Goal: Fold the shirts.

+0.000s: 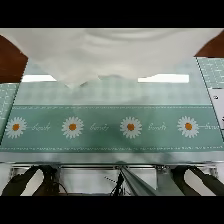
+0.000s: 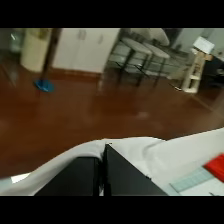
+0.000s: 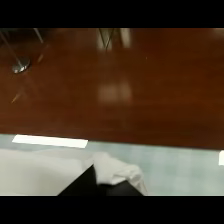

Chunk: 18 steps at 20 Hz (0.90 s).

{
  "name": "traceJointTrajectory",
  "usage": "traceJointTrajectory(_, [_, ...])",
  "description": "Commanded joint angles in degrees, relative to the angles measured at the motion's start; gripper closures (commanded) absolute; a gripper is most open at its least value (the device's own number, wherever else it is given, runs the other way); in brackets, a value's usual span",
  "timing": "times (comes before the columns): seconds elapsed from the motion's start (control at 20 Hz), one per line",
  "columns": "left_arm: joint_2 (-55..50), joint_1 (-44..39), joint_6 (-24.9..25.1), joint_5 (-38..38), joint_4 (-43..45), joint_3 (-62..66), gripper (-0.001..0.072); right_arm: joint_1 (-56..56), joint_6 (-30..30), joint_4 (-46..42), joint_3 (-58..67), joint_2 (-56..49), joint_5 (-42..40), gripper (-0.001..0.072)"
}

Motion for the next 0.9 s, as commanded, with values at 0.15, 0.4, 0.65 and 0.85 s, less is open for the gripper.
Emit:
traceJointTrajectory(0.15, [16.3, 0.4, -9.7, -1.4, 35.5, 14.8, 0.0686, 0.4, 5.2, -11.2, 5.3, 20.0, 6.5, 0.069])
traceJointTrajectory(0.4, [22.6, 0.2, -12.3, -10.8, 47.0, 13.7, 0.0686, 0.4, 8.2, -17.6, 5.3, 25.0, 16.7, 0.069])
traceJointTrajectory(0.65, [23.0, 0.2, -12.3, -10.4, 45.7, 0.5, 0.0685, 0.4, 7.4, -14.8, -4.2, 25.0, 16.9, 0.069])
traceJointTrajectory(0.85, [20.5, 0.2, -12.0, -5.3, 35.7, -20.8, 0.0685, 0.4, 3.8, -10.1, -24.8, 24.7, 10.3, 0.0691])
